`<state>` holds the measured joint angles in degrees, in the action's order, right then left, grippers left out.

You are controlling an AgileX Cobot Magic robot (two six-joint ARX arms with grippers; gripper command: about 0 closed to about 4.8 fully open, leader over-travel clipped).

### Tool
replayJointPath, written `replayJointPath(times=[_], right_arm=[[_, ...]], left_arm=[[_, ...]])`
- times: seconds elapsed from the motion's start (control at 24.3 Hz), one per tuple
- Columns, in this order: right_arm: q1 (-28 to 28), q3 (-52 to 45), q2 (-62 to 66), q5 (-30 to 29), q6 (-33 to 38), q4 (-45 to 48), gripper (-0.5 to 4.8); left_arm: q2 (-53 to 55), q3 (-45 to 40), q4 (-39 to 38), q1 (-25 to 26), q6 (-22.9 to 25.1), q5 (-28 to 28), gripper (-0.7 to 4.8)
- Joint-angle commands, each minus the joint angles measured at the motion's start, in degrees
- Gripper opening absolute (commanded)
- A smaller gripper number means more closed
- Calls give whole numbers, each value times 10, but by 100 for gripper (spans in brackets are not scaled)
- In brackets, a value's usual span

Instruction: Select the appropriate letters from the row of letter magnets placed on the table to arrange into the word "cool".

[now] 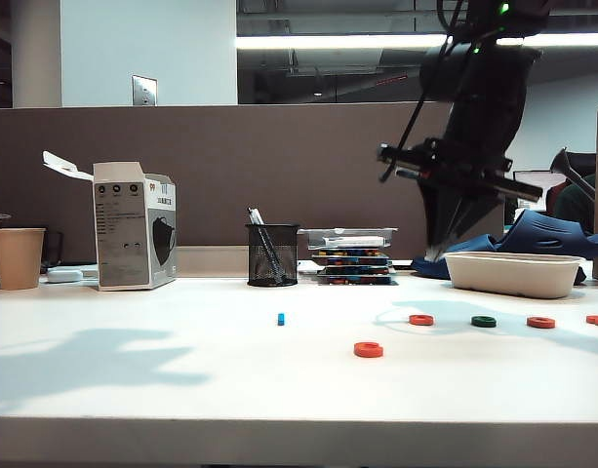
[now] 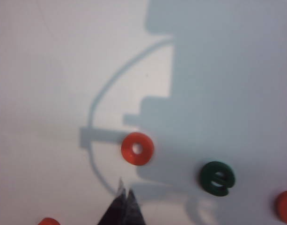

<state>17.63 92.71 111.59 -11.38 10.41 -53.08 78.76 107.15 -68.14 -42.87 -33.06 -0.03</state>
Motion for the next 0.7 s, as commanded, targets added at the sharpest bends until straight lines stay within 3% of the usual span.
replayJointPath(times=[0.04,0.7], right_arm=[[2,0,16,-26,-4,-6,-6],[2,0,63,-35,2,33,-6]], left_arm=[[-2,2,6,1,1,0,-4],[-1,2,10,1,1,-2,-4]])
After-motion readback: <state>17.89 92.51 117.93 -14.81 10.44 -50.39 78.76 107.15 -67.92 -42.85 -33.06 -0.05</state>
